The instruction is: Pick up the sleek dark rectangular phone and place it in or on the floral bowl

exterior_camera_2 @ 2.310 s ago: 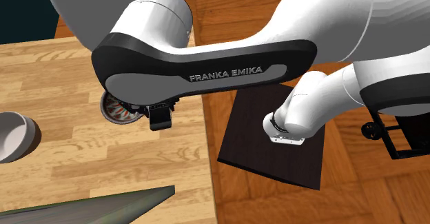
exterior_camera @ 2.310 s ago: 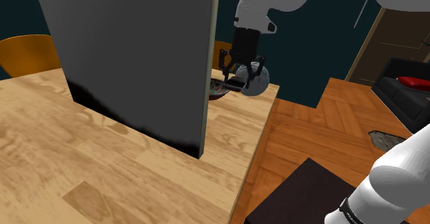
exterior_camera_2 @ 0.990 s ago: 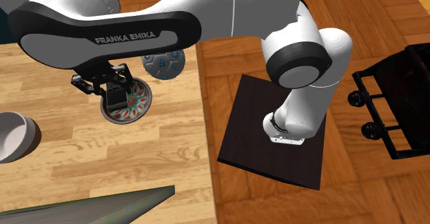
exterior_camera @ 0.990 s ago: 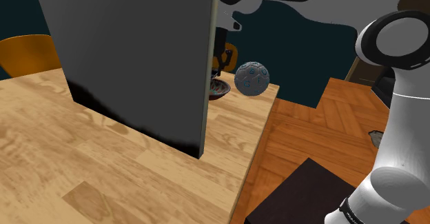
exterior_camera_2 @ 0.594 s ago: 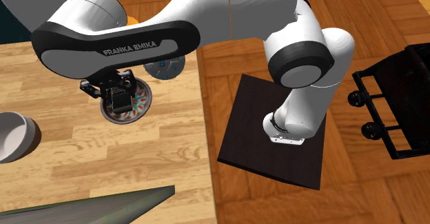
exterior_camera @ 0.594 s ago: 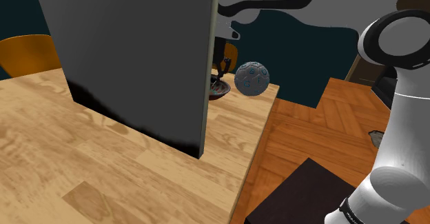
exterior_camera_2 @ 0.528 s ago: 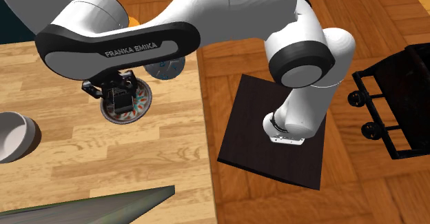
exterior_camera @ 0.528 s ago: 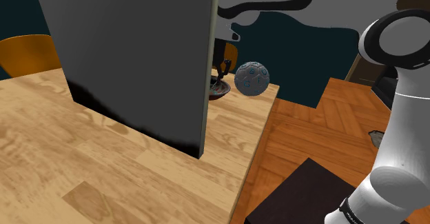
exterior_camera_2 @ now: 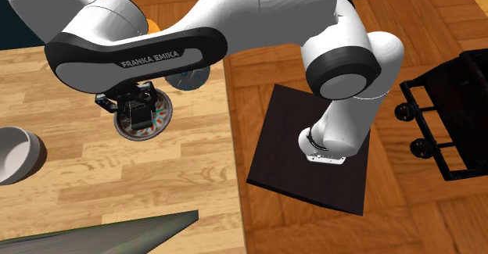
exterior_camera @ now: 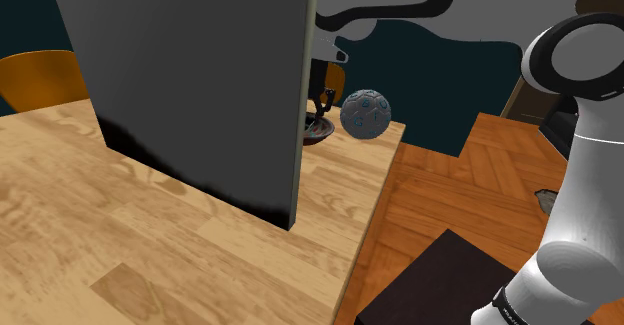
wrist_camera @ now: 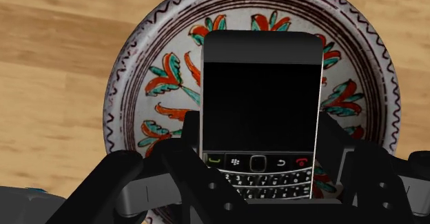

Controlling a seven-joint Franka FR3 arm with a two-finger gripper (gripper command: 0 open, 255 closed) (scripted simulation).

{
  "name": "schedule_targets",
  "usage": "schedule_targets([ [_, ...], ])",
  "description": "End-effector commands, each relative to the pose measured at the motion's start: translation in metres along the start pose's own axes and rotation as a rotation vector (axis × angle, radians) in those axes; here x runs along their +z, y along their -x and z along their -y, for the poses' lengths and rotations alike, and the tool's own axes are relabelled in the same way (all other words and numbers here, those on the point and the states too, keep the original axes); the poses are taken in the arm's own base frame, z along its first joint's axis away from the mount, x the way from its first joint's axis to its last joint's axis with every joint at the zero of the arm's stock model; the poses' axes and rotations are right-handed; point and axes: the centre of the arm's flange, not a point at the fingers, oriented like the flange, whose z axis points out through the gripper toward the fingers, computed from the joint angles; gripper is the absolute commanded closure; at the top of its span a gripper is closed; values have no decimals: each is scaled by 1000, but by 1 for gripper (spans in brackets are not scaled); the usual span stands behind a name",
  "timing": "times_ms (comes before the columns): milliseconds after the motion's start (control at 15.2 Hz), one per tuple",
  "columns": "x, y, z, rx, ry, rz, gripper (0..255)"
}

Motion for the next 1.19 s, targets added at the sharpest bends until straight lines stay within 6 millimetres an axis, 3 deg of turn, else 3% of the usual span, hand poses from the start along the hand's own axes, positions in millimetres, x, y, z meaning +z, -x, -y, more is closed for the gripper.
schedule_targets([
  [0, 0, 0, 0, 0, 0, 0, 0],
  [330, 0, 0, 0, 0, 0, 0, 0],
  [594, -50, 0, 0, 0, 0, 0, 0],
  [1122, -50, 0, 0, 0, 0, 0, 0],
])
